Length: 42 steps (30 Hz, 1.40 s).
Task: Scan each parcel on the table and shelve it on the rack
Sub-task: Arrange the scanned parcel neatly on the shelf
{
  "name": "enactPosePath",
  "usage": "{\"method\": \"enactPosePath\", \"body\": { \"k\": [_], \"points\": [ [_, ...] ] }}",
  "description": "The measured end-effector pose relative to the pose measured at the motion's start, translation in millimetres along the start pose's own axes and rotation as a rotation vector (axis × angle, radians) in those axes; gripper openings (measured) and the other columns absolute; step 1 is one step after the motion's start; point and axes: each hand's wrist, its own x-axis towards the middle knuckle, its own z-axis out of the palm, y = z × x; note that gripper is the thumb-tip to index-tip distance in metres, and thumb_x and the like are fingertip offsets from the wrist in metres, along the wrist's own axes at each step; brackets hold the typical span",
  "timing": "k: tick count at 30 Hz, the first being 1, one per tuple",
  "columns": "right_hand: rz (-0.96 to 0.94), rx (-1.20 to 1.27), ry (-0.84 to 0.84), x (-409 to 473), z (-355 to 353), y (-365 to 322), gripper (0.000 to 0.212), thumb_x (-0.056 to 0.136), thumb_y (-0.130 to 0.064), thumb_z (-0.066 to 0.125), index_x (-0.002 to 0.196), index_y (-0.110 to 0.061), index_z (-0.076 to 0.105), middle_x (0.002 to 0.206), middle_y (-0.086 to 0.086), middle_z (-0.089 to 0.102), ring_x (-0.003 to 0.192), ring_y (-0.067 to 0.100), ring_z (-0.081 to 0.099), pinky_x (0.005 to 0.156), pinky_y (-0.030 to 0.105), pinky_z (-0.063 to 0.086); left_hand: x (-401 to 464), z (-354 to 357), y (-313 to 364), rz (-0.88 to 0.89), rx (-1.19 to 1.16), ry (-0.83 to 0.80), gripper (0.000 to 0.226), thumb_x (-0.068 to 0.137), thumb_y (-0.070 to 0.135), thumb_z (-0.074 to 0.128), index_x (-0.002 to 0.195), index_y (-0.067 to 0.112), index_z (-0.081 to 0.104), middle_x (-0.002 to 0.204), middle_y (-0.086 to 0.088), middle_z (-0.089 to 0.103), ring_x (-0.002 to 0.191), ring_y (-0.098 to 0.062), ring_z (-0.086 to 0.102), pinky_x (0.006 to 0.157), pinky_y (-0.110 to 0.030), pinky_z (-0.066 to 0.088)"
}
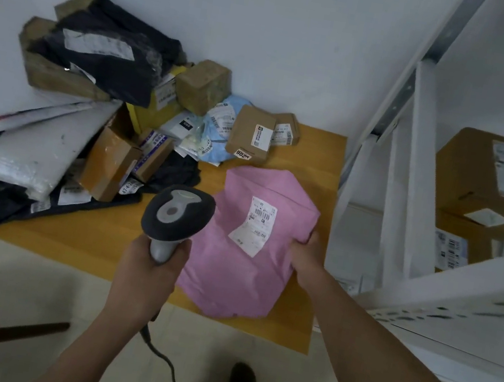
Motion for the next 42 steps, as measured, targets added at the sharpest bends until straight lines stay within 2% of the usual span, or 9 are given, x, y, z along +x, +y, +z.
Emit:
{"method": "enactPosePath", "body": {
  "k": [3, 5, 9, 12, 19, 25, 30, 36, 42],
  "points": [
    [-0.09, 0.044, -0.025, -12, -5, -19, 0.029, 0.096, -0.015, 0.047, 0.119, -0.033, 0.051, 0.1, -0.009, 0.058, 0.095, 0.016, 0.058, 0.091, 0.038, 0.052, -7, -6, 6, 0.022, 0.004, 0.008, 0.039, 0.094, 0.016, 0.062, 0.059, 0.001, 0.051, 0.051, -0.017, 0.051, 0.04, -0.013, 0.042, 0.038, -0.017, 0.032],
    [-0.121, 0.074, -0.06, -24, -7, -29, 0.022, 0.098, -0.014, 0.046, 0.111, -0.032, 0.051, 0.094, -0.011, 0.058, 0.087, 0.009, 0.058, 0.08, 0.029, 0.052, -13, -11, 8, 0.033, -0.008, 0.001, 0.039, 0.094, 0.016, 0.062, 0.06, 0.001, 0.05, 0.05, -0.014, 0.05, 0.042, -0.014, 0.042, 0.04, -0.018, 0.032],
    [-0.188, 0.123, -0.12, -53, -8, -44, 0.029, 0.097, -0.008, 0.048, 0.123, -0.021, 0.054, 0.099, -0.01, 0.061, 0.083, 0.001, 0.056, 0.059, 0.014, 0.047, -29, -24, 10, 0.058, -0.047, 0.013, 0.035, 0.093, 0.019, 0.063, 0.072, -0.006, 0.053, 0.054, -0.014, 0.053, 0.045, -0.015, 0.045, 0.043, -0.024, 0.036],
    [-0.226, 0.129, -0.137, -77, -6, -53, 0.039, 0.097, 0.0, 0.046, 0.131, -0.019, 0.052, 0.104, -0.008, 0.059, 0.082, -0.002, 0.054, 0.053, 0.004, 0.044, -42, -36, 12, 0.084, -0.091, 0.008, 0.03, 0.093, 0.017, 0.062, 0.075, -0.005, 0.055, 0.056, -0.013, 0.053, 0.042, -0.011, 0.045, 0.039, -0.018, 0.036],
    [-0.301, 0.097, -0.155, -124, -4, -66, 0.047, 0.096, 0.002, 0.046, 0.139, -0.016, 0.047, 0.126, -0.001, 0.059, 0.104, 0.011, 0.056, 0.07, 0.01, 0.046, -72, -65, 12, 0.146, -0.131, -0.02, 0.036, 0.094, 0.017, 0.061, 0.073, -0.012, 0.053, 0.054, -0.016, 0.052, 0.038, -0.009, 0.044, 0.038, -0.017, 0.037],
    [-0.336, 0.109, -0.16, -154, -2, -68, 0.045, 0.097, 0.001, 0.046, 0.138, -0.016, 0.048, 0.125, 0.0, 0.06, 0.099, 0.009, 0.058, 0.067, 0.01, 0.046, -95, -83, 10, 0.198, -0.093, -0.003, 0.039, 0.094, 0.017, 0.061, 0.067, -0.01, 0.054, 0.049, -0.013, 0.051, 0.037, -0.007, 0.044, 0.038, -0.015, 0.035],
    [-0.355, 0.127, -0.153, -171, 0, -66, 0.041, 0.098, 0.002, 0.045, 0.134, -0.017, 0.049, 0.097, -0.013, 0.057, 0.082, -0.004, 0.053, 0.052, 0.003, 0.043, -106, -91, 7, 0.188, -0.044, 0.012, 0.04, 0.094, 0.02, 0.062, 0.07, -0.012, 0.054, 0.052, -0.012, 0.051, 0.044, -0.014, 0.044, 0.045, -0.024, 0.038],
    [-0.317, 0.154, -0.144, -178, 4, -64, 0.042, 0.096, 0.001, 0.047, 0.135, -0.014, 0.049, 0.107, -0.007, 0.061, 0.094, 0.007, 0.06, 0.063, 0.011, 0.047, -113, -94, 3, 0.128, -0.036, 0.011, 0.035, 0.094, 0.019, 0.062, 0.071, -0.006, 0.056, 0.053, -0.009, 0.05, 0.046, -0.015, 0.043, 0.045, -0.021, 0.035],
    [-0.291, 0.182, -0.131, -180, 4, -60, 0.044, 0.096, 0.003, 0.046, 0.136, -0.017, 0.047, 0.108, -0.008, 0.061, 0.087, -0.001, 0.056, 0.064, 0.012, 0.047, -116, -94, 3, 0.087, -0.035, -0.007, 0.034, 0.094, 0.019, 0.061, 0.067, 0.0, 0.053, 0.053, -0.009, 0.048, 0.043, -0.013, 0.04, 0.037, -0.013, 0.032]
  ]
}}
